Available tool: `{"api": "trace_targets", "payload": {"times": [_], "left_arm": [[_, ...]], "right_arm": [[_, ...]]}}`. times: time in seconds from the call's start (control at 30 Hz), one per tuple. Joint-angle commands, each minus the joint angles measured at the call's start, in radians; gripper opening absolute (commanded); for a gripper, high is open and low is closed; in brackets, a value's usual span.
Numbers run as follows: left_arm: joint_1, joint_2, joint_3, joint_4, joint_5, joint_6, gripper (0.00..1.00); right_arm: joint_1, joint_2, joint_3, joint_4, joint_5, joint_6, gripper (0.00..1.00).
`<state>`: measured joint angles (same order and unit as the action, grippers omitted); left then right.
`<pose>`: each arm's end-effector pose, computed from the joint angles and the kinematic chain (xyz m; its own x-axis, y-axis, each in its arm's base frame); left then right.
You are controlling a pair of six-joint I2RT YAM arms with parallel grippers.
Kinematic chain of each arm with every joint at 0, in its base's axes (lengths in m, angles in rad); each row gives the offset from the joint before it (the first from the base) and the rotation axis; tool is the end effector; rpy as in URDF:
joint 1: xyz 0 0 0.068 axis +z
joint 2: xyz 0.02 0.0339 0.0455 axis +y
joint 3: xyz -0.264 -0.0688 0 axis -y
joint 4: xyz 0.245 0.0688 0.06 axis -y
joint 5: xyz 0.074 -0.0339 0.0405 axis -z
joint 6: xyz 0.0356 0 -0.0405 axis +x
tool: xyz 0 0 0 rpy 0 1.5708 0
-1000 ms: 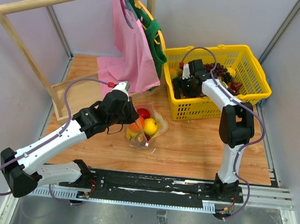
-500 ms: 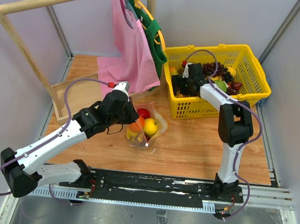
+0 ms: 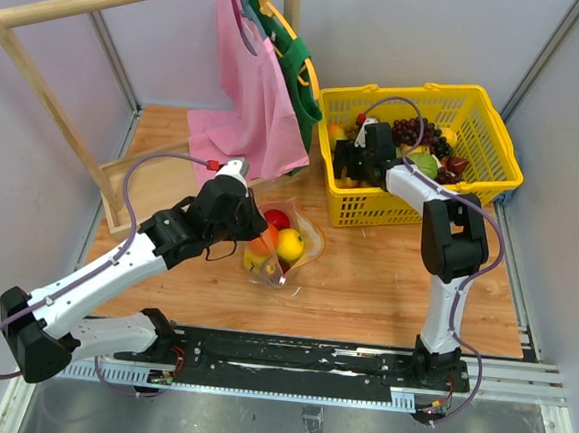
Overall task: Place the food in the zip-top bag and seal the zipper
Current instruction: Pick up the fake vegetable from the bin.
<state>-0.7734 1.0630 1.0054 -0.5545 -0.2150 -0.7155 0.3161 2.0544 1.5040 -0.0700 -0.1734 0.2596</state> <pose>0.1690 -0.1543 0.3275 -0.6761 -0.2356 -0.6981 0.1511 0.8830 -0.4444 0.4464 0.1525 0.2068 -0.6469 0.0544 -0.7606 -0.2831 0.9090 0.3058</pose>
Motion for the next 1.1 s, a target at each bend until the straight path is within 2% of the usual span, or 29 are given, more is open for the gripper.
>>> {"api": "trace_targets", "payload": {"times": [0.0,0.13,0.37,0.5,0.7,0.8,0.9,0.97,1.07], "left_arm": [[0.010,-0.023,-0.011,0.021,-0.024,-0.007,0.00],[0.010,-0.032,-0.012,0.019,-0.027,-0.007,0.00],[0.010,-0.065,-0.007,0.034,-0.060,0.007,0.00],[0.010,-0.071,-0.008,0.015,-0.069,-0.010,0.00],[0.010,-0.092,-0.027,0.014,-0.076,-0.030,0.00],[0.010,-0.100,-0.025,0.012,-0.072,-0.033,0.00],[0.010,-0.109,-0.042,0.027,-0.068,-0.037,0.00],[0.010,-0.103,-0.040,0.023,-0.072,-0.038,0.00],[0.010,-0.091,-0.028,0.018,-0.059,-0.039,0.00]], "right_arm": [[-0.035,0.066,-0.121,0.131,-0.025,0.019,0.76],[-0.036,0.003,-0.164,0.163,-0.056,0.015,0.60],[-0.038,-0.106,-0.164,0.142,-0.059,0.019,0.48],[-0.037,-0.161,-0.191,0.182,-0.071,0.029,0.47],[-0.038,-0.182,-0.198,0.160,-0.010,0.038,0.51],[-0.041,-0.151,-0.176,0.127,-0.046,0.042,0.61],[-0.040,-0.119,-0.122,0.004,-0.066,0.046,0.70],[-0.038,-0.085,-0.078,-0.101,-0.028,0.063,0.74],[-0.035,-0.050,-0.074,-0.124,0.018,0.078,0.82]]}}
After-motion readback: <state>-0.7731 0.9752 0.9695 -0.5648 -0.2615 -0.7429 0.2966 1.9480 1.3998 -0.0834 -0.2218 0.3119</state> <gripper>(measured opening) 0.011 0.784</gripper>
